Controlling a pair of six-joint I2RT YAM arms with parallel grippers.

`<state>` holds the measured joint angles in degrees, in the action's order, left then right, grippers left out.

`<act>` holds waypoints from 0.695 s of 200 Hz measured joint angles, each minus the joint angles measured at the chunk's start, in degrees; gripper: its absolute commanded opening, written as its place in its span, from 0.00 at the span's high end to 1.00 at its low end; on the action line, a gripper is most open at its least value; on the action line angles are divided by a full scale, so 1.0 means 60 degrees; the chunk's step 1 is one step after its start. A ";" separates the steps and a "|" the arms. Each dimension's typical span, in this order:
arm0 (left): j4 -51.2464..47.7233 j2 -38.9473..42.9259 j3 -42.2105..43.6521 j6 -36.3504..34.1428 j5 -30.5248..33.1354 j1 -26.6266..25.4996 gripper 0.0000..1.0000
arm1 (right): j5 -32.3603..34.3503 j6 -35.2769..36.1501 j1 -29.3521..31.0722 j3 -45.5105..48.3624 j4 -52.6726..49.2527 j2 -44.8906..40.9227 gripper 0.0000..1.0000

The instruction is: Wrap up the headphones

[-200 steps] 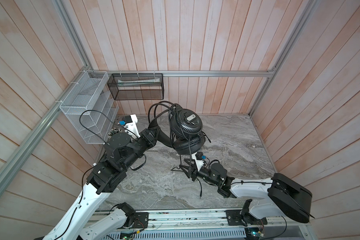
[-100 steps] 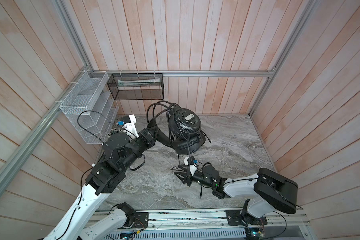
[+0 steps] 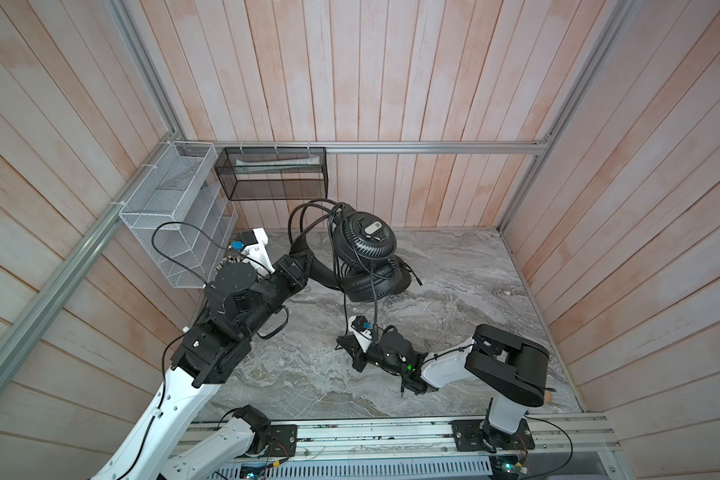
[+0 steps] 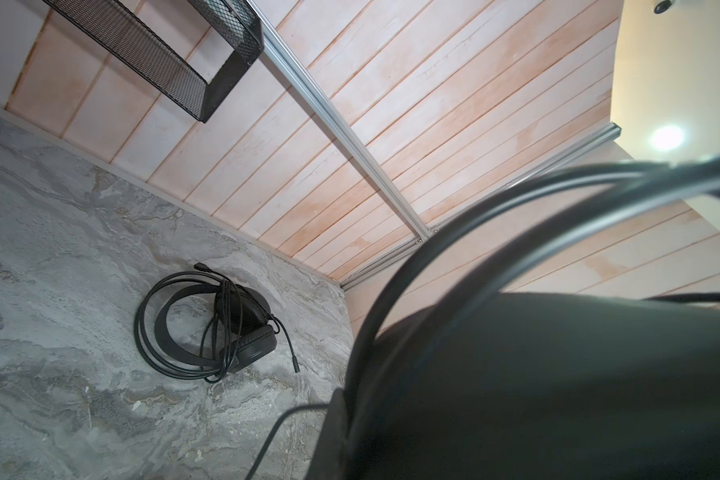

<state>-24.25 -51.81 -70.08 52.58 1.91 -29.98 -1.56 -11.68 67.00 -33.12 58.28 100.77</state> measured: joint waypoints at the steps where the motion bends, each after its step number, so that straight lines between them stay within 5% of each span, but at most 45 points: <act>1: -0.0004 -0.0022 0.0000 0.0004 0.0000 0.0033 1.00 | 0.0007 0.0007 0.0044 -0.0004 -0.0025 -0.0015 1.00; 63: -0.0437 -0.1337 0.0259 -0.0244 0.1009 0.1078 1.00 | 0.0055 0.1333 0.2164 -0.1075 -0.4586 -0.2809 1.00; 139: -0.1042 -0.2004 0.2033 -0.2535 0.3187 0.0171 1.00 | 0.0794 0.4047 0.2153 -0.5537 -1.1515 -0.5450 1.00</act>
<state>-30.50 -63.83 -57.89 37.36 21.04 -28.95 3.20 12.60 79.92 -66.35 -10.81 68.07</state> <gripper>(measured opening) 0.074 0.070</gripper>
